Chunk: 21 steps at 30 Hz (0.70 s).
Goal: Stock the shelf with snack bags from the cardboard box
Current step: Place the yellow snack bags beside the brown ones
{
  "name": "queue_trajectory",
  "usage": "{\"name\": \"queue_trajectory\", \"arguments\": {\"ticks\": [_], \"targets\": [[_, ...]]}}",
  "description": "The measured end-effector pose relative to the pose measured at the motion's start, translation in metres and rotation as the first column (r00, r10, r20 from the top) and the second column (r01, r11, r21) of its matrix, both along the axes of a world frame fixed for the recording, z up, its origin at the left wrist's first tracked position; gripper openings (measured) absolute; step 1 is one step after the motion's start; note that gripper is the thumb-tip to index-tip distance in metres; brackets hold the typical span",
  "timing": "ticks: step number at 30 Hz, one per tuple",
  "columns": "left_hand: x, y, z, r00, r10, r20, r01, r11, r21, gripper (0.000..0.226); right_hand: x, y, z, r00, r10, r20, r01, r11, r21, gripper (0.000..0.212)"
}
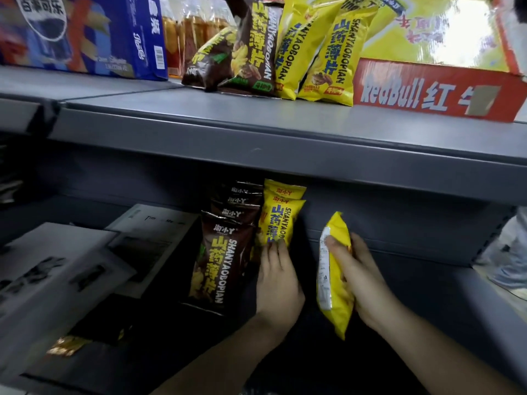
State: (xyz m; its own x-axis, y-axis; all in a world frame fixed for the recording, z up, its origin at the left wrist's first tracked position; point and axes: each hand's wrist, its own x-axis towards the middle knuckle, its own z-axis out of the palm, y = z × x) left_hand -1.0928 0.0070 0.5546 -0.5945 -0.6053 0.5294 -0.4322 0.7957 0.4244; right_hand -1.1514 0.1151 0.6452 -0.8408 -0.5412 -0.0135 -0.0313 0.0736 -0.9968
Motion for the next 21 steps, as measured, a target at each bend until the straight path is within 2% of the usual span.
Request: {"name": "queue_trajectory", "arguments": {"ticks": [3,4,6,9,13,15,18,21], "targets": [[0.031,0.007,0.007,0.974,-0.090,-0.210,0.113,0.989,0.100,0.059,-0.008,-0.030,0.000,0.972,-0.084,-0.221,0.093,0.995,0.030,0.054],[0.040,0.008,0.012,0.953,-0.104,-0.285,0.145,0.982,0.124,0.056,-0.010,-0.040,-0.003,0.958,-0.111,-0.264,0.123,0.992,0.028,0.058],[0.052,0.008,0.021,0.935,-0.125,-0.333,0.170,0.979,0.111,0.055,-0.013,-0.061,-0.011,0.943,-0.151,-0.298,0.178,0.982,0.065,0.068],[0.053,0.001,0.027,0.949,-0.192,-0.250,0.205,0.979,0.024,0.062,-0.010,-0.090,-0.018,0.947,-0.203,-0.247,0.240,0.962,0.129,0.075],[0.040,-0.008,0.025,0.960,-0.238,-0.150,0.264,0.946,0.186,0.068,0.000,-0.121,-0.021,0.945,-0.269,-0.188,0.300,0.941,0.160,0.079],[0.032,-0.012,0.020,0.970,-0.188,-0.154,0.211,0.966,0.150,0.073,0.002,-0.128,-0.024,0.945,-0.285,-0.160,0.307,0.941,0.140,0.080],[0.018,-0.018,0.007,0.997,-0.049,-0.062,0.049,0.999,0.005,0.079,0.002,-0.125,-0.032,0.963,-0.190,-0.191,0.212,0.972,0.105,0.080],[-0.001,-0.025,-0.012,0.999,0.036,-0.016,-0.036,0.999,0.024,0.065,-0.001,-0.115,-0.043,0.941,-0.054,-0.334,0.105,0.985,0.137,0.079]]}}
